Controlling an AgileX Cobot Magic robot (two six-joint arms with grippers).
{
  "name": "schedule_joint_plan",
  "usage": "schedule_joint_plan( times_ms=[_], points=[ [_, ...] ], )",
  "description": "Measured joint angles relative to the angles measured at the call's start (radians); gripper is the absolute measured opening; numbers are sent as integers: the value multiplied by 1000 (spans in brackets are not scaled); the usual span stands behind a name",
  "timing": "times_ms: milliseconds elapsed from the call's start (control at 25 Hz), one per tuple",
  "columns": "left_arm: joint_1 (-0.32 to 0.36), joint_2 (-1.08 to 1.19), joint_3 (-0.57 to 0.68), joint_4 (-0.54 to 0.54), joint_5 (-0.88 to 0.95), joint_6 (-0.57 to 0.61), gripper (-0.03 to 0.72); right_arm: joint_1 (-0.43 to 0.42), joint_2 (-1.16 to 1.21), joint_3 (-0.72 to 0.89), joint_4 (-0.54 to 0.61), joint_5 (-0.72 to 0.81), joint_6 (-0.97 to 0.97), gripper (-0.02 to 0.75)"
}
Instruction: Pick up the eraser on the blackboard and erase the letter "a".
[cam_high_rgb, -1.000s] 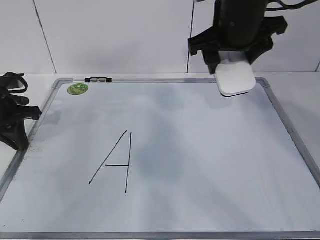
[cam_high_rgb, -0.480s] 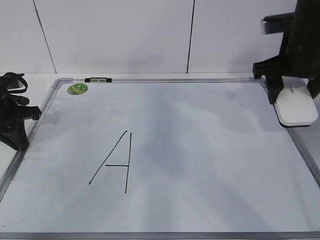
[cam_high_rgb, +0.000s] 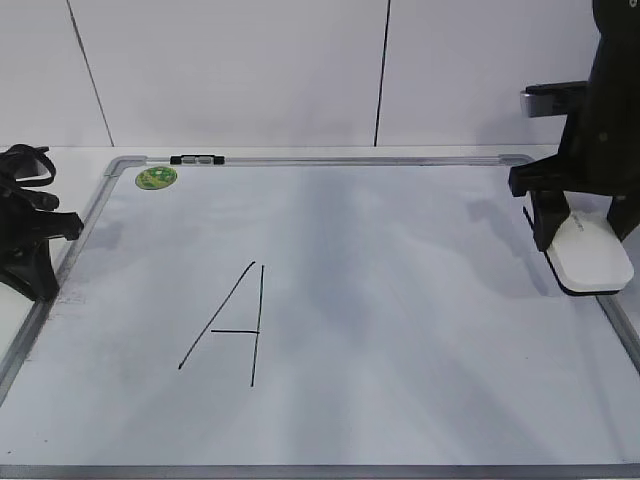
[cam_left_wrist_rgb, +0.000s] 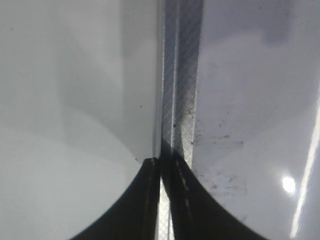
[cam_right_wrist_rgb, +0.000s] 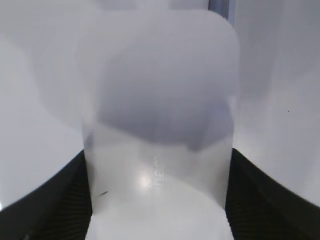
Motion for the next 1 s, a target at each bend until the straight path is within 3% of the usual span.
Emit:
schedule_joint_plan(
  times_ms=[240,1000],
  points=[
    [0,0,0,0,0,0,43,-36,53,1,19,-2,-9,534],
    [0,0,0,0,0,0,43,-40,122,1,28,-8,-23,534]
  ],
)
